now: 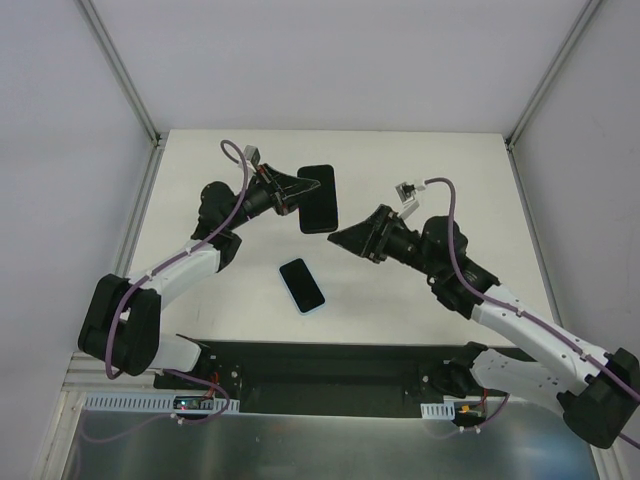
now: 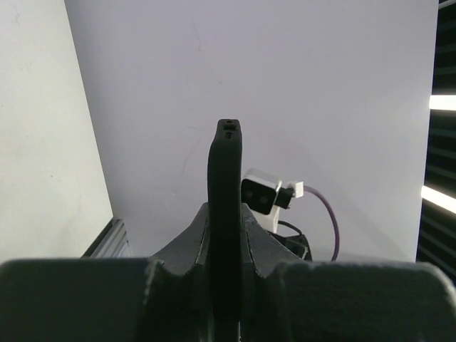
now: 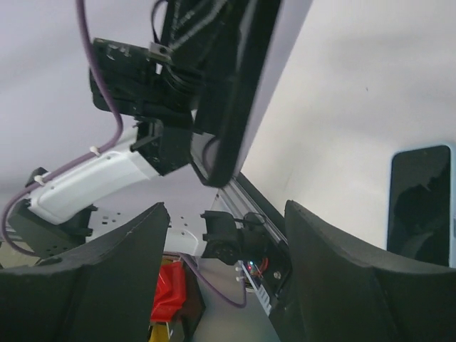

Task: Take the phone out of the phone case
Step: Remove the phone case from the phone.

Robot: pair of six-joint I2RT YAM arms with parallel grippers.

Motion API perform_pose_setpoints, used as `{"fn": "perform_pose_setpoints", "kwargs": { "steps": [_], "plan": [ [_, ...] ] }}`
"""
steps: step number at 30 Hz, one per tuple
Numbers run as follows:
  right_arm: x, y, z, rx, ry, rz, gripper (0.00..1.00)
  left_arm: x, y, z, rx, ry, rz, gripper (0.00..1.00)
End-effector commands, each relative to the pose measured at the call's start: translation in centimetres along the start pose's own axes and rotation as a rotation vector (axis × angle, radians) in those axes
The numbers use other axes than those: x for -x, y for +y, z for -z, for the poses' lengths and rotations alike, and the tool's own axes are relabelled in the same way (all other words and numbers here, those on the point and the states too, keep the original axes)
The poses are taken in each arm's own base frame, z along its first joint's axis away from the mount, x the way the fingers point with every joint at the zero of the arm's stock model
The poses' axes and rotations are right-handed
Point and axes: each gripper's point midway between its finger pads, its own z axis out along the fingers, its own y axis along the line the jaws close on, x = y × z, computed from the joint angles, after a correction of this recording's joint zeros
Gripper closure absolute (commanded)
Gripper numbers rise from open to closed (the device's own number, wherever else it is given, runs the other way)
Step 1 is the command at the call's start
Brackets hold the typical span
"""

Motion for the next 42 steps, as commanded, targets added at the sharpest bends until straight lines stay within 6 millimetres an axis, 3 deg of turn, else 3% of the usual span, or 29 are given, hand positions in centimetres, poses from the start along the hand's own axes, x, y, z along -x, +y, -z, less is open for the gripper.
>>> {"fn": "perform_pose_setpoints", "kwargs": {
  "steps": [1, 3, 9, 10, 14, 16, 18, 20, 21, 22, 25, 26, 28, 30, 32, 37, 40, 42],
  "plan": [
    [2.8, 4.6, -1.0, 0.142, -0.060, 0.023, 0.33, -0.2, -6.0, 0.6, -0.156, -0.019, -0.110, 1.00],
    [3.2, 4.6, -1.5, 0.149, -0.081, 0.008, 0.35, -0.2, -6.1, 0.6, -0.157, -0.019, -0.111, 1.00],
    [4.4, 5.4, -3.3, 0.225, -0.129, -0.069, 0.58, -0.4, -6.3, 0.8, -0.165, -0.021, -0.110, 1.00],
    [4.1, 4.7, -3.8, 0.220, -0.126, -0.086, 0.60, -0.4, -6.4, 0.9, -0.168, -0.021, -0.112, 1.00],
    [4.5, 4.8, -4.4, 0.242, -0.141, -0.096, 0.66, -0.5, -6.3, 1.0, -0.165, -0.016, -0.110, 1.00],
    [4.4, 4.7, -4.7, 0.248, -0.140, -0.101, 0.76, -0.6, -6.1, 1.1, -0.163, -0.011, -0.104, 1.00],
    [4.3, 4.6, -4.8, 0.246, -0.136, -0.101, 0.94, -0.4, -6.1, 1.3, -0.160, -0.014, -0.099, 1.00],
    [4.4, 5.2, -4.8, 0.253, -0.108, -0.083, 0.98, -0.6, -5.9, 1.5, -0.144, 0.016, -0.095, 1.00],
    [3.7, 4.3, -4.9, 0.204, -0.061, -0.060, 0.99, -0.5, -5.8, 1.6, -0.131, 0.033, -0.089, 1.00],
    [3.9, 3.9, -5.1, 0.178, -0.029, -0.047, 0.99, -1.3, -6.1, 1.7, -0.123, 0.097, -0.099, 0.96],
    [3.1, 3.4, -4.8, 0.138, 0.094, 0.027, 0.99, -2.1, -5.7, 1.7, -0.092, 0.184, -0.084, 0.69],
    [2.3, 3.4, -4.4, 0.155, 0.155, 0.034, 0.99, -2.8, -5.4, 1.9, -0.086, 0.231, -0.088, 0.65],
    [2.5, 3.1, -4.3, 0.155, 0.198, 0.030, 0.98, -3.2, -5.2, 2.1, -0.081, 0.265, -0.084, 0.45],
    [2.0, 2.9, -3.9, 0.162, 0.248, 0.022, 0.99, -3.8, -4.7, 2.3, -0.070, 0.308, -0.088, 0.37],
    [2.1, 2.5, -3.9, 0.155, 0.259, 0.026, 0.99, -3.9, -4.6, 2.3, -0.065, 0.329, -0.092, 0.39],
    [1.7, 2.1, -3.8, 0.147, 0.304, 0.006, 0.99, -4.1, -4.4, 2.3, -0.058, 0.349, -0.093, 0.75],
    [1.7, 1.4, -4.0, 0.128, 0.310, -0.014, 0.99, -4.0, -4.3, 2.3, -0.057, 0.346, -0.090, 0.85],
    [1.6, 1.0, -4.1, 0.112, 0.314, -0.040, 0.98, -4.0, -4.4, 2.3, -0.059, 0.342, -0.089, 0.85]
  ]
}}
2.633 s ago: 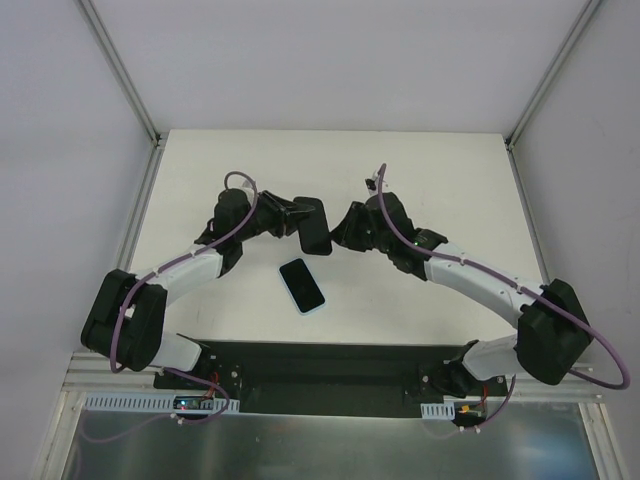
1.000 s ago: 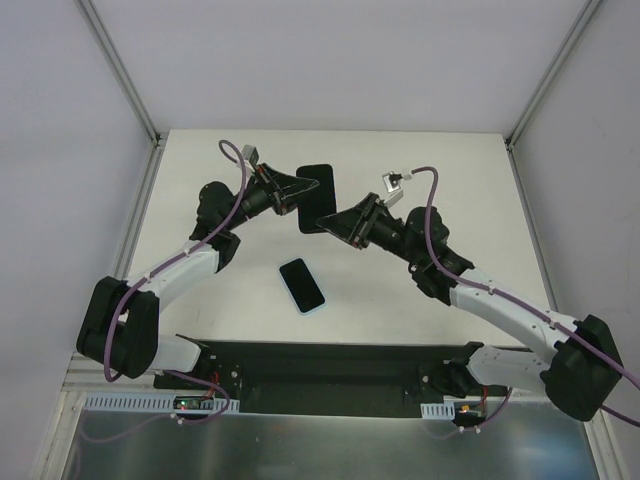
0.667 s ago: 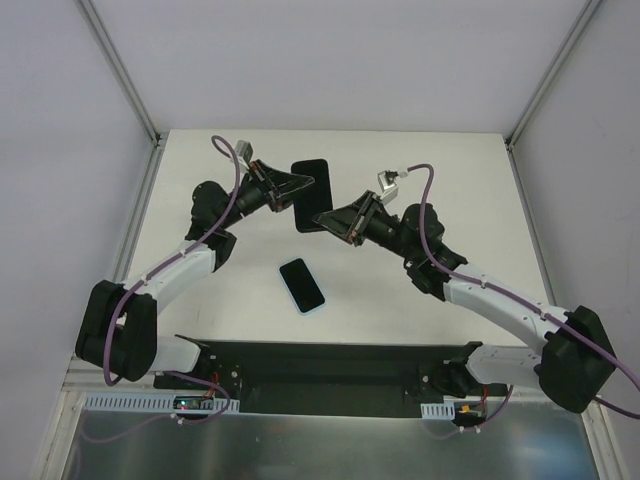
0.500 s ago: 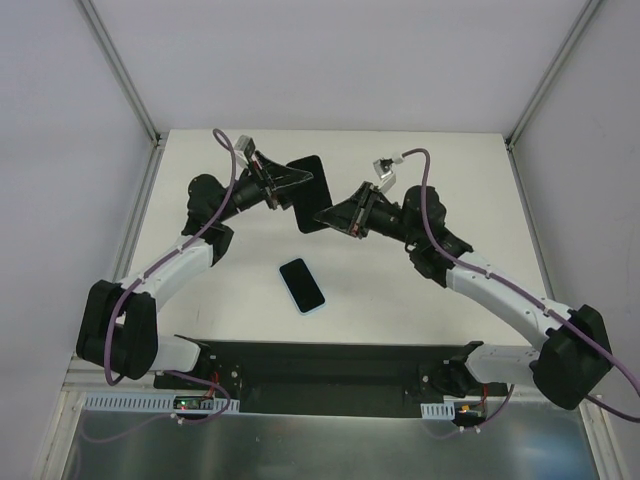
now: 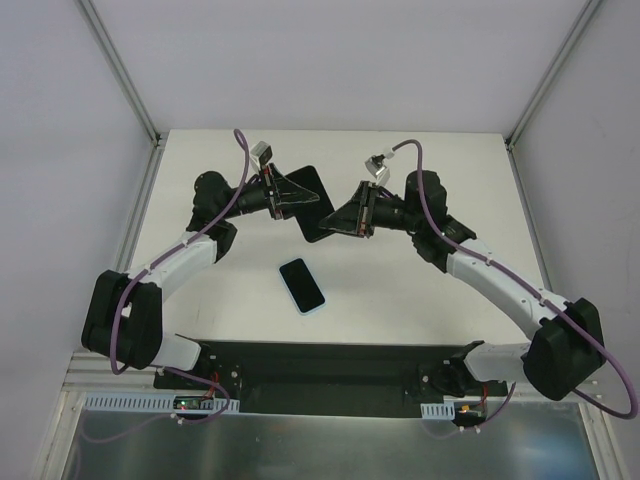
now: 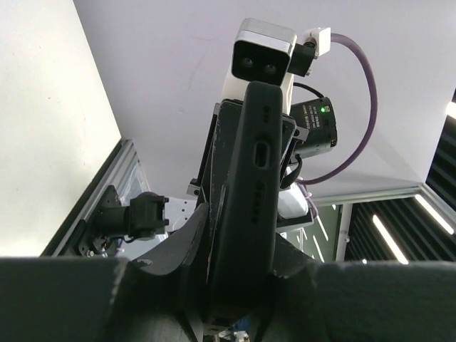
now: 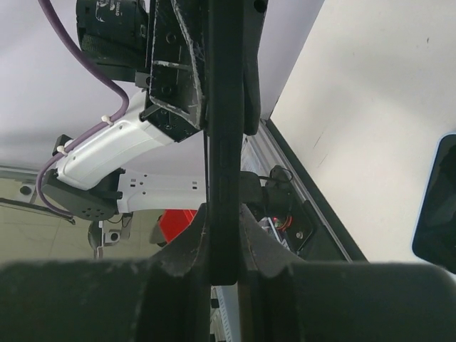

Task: Take the phone out of the phone case
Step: Remove the phone case from the phone.

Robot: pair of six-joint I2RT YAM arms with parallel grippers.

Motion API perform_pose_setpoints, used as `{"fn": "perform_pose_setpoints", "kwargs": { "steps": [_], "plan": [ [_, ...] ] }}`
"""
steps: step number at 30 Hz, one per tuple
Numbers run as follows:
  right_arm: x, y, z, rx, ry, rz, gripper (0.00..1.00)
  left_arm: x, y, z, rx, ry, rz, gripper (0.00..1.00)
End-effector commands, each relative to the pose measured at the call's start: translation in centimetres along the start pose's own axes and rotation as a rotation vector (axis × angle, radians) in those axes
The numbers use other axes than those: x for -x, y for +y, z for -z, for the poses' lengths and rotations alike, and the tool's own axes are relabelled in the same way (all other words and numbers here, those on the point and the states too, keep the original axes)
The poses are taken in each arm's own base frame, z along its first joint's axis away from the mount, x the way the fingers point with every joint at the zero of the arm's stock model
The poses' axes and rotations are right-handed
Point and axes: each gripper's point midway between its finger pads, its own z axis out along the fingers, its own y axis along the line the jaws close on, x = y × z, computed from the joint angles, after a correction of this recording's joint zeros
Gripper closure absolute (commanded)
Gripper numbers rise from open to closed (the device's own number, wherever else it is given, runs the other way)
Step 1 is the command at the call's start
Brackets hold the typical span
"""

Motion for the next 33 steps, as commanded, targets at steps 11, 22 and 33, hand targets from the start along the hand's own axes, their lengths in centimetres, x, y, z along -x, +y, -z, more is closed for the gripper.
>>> {"fn": "perform_pose_setpoints", "kwargs": {
  "steps": [11, 22, 33],
  "plan": [
    [0.8, -1.3, -0.4, -0.004, -0.010, -0.101, 0.99, -1.1, -4.3, 0.5, -0.143, 0.012, -0.090, 0.95],
    [1.2, -3.0, 2.2, -0.181, -0.121, -0.003, 0.44, -0.7, -4.4, 1.2, -0.149, -0.016, -0.096, 1.00],
    [1.6, 0.5, 2.9, 0.008, -0.170, -0.033, 0.57, -0.5, -5.2, 1.2, -0.156, -0.030, -0.113, 1.00]
  ]
}}
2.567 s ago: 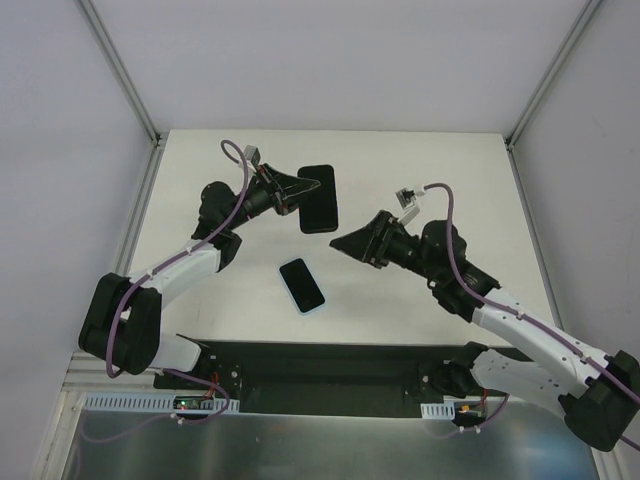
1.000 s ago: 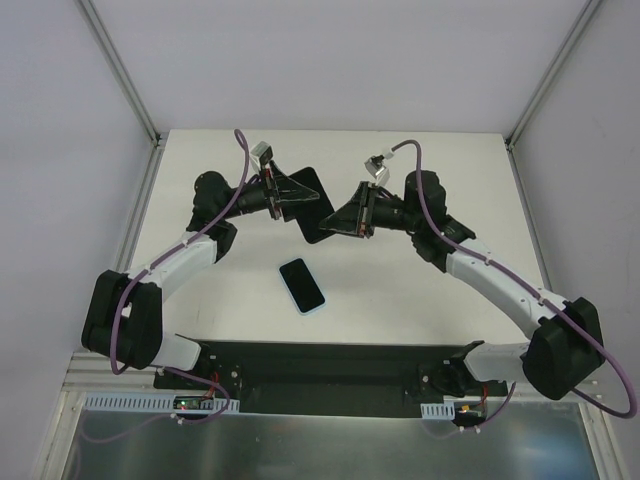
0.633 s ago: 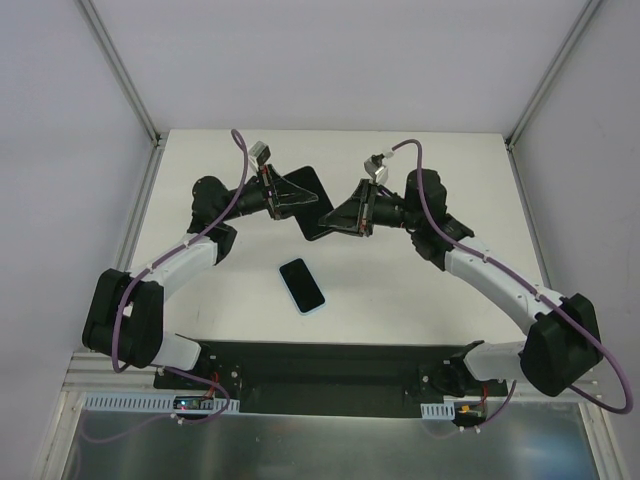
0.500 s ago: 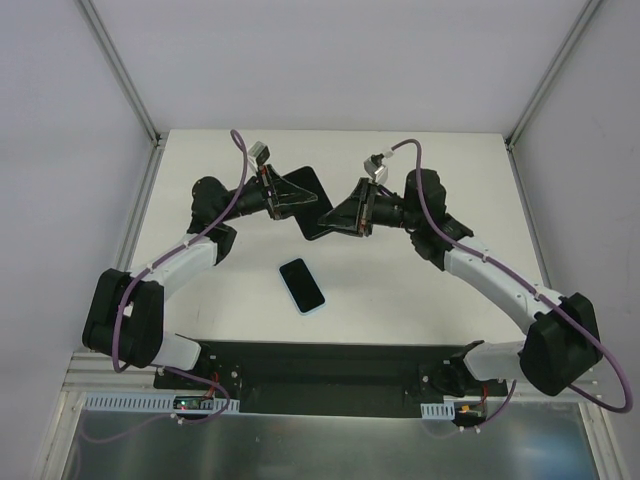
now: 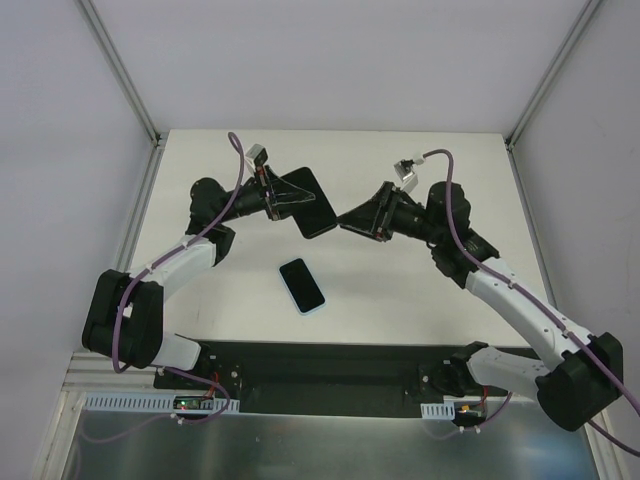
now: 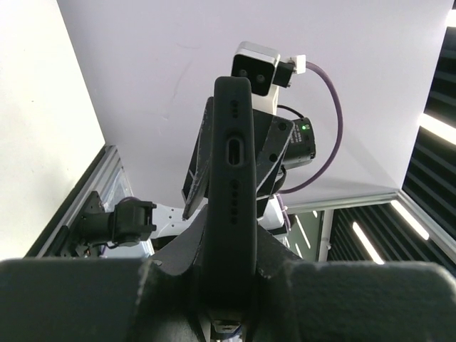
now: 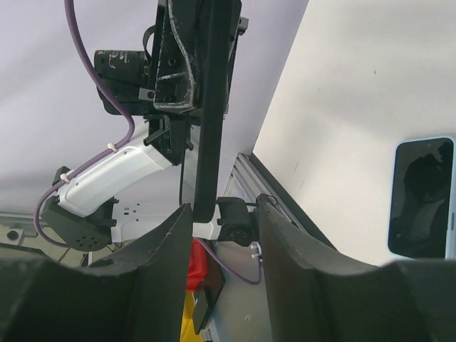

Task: Take the phone out of the phone case
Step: Remove the phone case from the phone.

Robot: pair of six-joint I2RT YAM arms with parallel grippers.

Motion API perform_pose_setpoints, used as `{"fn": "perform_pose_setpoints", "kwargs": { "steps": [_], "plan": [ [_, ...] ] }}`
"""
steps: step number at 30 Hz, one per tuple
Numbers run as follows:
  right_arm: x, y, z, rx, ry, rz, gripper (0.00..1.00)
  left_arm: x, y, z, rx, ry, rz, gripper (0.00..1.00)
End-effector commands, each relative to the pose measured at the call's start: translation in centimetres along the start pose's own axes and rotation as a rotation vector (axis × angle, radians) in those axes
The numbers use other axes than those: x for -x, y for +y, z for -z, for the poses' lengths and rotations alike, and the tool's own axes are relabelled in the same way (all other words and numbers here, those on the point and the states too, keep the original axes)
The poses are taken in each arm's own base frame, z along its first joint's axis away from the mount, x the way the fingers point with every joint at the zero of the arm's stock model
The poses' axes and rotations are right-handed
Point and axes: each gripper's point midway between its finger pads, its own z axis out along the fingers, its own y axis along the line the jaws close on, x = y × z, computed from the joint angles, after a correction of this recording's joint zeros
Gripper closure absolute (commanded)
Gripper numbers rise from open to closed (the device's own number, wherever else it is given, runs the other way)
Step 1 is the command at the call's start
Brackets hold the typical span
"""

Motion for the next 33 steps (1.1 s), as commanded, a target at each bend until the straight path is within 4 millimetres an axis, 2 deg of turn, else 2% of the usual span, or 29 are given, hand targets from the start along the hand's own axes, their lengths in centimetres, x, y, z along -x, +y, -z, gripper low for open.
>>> {"fn": "perform_pose_setpoints", "kwargs": {
  "steps": [1, 9, 12, 13, 15, 16, 18, 19, 21, 22, 23, 24, 25, 26, 28, 33],
  "plan": [
    [0.2, 1.0, -0.9, 0.108, 0.001, -0.076, 0.57, -1.1, -4.9, 0.4, -0.118, 0.005, -0.153, 1.00],
    [0.0, 2.9, -1.2, 0.212, 0.013, -0.076, 0.59, -1.1, -5.0, 0.4, -0.115, 0.008, -0.155, 1.00],
    [-0.2, 3.4, -1.4, 0.223, 0.022, -0.078, 0.69, -1.2, -5.2, 0.4, -0.120, 0.007, -0.159, 1.00],
    [-0.1, 3.5, -1.4, 0.227, 0.019, -0.079, 0.78, -1.2, -5.3, 0.4, -0.121, 0.008, -0.160, 1.00],
    [-0.1, 3.4, -1.5, 0.236, 0.017, -0.101, 0.90, -1.2, -5.5, 0.4, -0.124, 0.009, -0.161, 1.00],
    [0.0, 4.0, -1.4, 0.267, 0.009, -0.091, 0.99, -1.2, -5.5, 0.4, -0.124, 0.010, -0.162, 1.00],
    [0.0, 4.3, -1.4, 0.304, 0.008, -0.127, 0.99, -1.3, -5.7, 0.4, -0.127, 0.012, -0.163, 1.00],
    [0.4, 5.5, -1.2, 0.374, -0.013, -0.100, 0.99, -1.2, -5.6, 0.4, -0.124, 0.009, -0.160, 1.00],
    [0.3, 6.4, -0.9, 0.442, -0.015, -0.124, 0.99, -1.1, -5.4, 0.3, -0.122, 0.010, -0.153, 1.00],
    [0.6, 8.4, 0.1, 0.551, -0.041, -0.068, 0.99, -0.9, -5.1, 0.3, -0.119, 0.005, -0.140, 1.00],
    [0.5, 8.7, 0.0, 0.583, -0.039, -0.067, 0.99, -1.0, -5.0, 0.3, -0.126, 0.006, -0.141, 1.00],
    [0.5, 9.5, 0.3, 0.631, -0.040, -0.049, 0.99, -1.0, -5.1, 0.3, -0.132, 0.010, -0.135, 1.00],
    [0.5, 11.3, 1.5, 0.731, -0.051, -0.009, 0.99, -0.8, -4.9, 0.2, -0.139, 0.014, -0.100, 1.00],
    [0.2, 11.6, 1.3, 0.759, -0.041, 0.002, 0.99, -0.7, -5.0, 0.2, -0.151, 0.015, -0.086, 1.00],
    [-0.2, 12.9, 1.7, 0.833, -0.038, 0.068, 0.99, -1.0, -6.0, 0.4, -0.199, 0.026, -0.063, 1.00],
    [-1.9, 14.4, 1.8, 0.883, 0.025, 0.196, 0.99, -1.5, -9.0, 0.8, -0.267, 0.005, -0.032, 1.00]
  ]
}}
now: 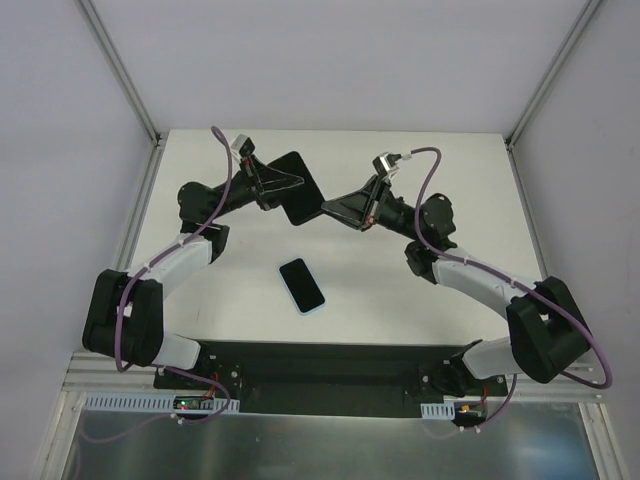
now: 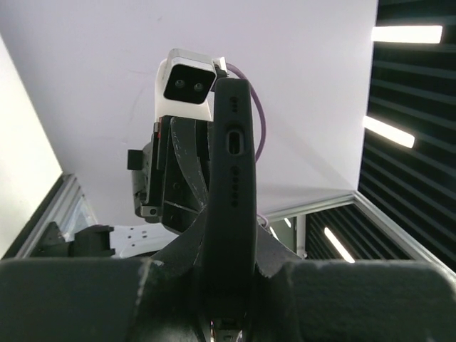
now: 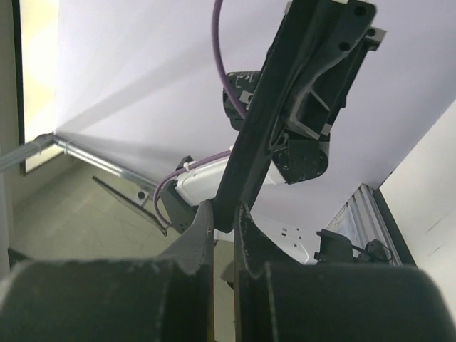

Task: Take the phone out of the phone case
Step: Remove the phone case from the phone.

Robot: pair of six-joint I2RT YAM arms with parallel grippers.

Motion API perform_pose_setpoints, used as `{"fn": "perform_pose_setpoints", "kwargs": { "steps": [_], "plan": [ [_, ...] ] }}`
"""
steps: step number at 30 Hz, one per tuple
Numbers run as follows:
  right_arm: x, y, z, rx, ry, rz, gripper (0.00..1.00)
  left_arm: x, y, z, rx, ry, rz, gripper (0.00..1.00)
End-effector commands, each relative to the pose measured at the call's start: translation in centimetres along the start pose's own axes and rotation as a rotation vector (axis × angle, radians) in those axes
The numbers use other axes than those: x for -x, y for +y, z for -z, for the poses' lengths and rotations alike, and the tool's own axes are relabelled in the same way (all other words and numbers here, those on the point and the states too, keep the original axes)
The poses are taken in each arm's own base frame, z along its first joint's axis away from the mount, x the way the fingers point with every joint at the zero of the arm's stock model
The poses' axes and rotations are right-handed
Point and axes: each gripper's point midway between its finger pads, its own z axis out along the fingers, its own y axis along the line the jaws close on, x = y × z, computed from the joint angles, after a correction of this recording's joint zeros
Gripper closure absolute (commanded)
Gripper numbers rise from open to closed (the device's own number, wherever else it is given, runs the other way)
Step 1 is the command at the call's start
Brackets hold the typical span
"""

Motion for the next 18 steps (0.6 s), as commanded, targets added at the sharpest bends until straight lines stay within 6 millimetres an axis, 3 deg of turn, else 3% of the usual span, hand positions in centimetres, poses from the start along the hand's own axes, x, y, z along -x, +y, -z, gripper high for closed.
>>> {"fn": "perform_pose_setpoints", "kwargs": {
  "steps": [1, 10, 18],
  "plan": [
    [-4.7, 10.3, -0.1, 0.408, 0.177, 0.350, 0.99, -3.4, -6.6, -0.4, -0.168, 0.051, -0.050, 1.00],
    [-6.8, 11.1, 0.2, 0.461, 0.313, 0.509, 0.99, -5.0, -10.0, 0.4, -0.164, -0.016, -0.034, 1.00],
    [-7.2, 10.6, -0.4, 0.482, 0.389, 0.576, 0.99, -6.0, -10.2, 0.3, -0.152, -0.002, -0.020, 1.00]
  ]
}}
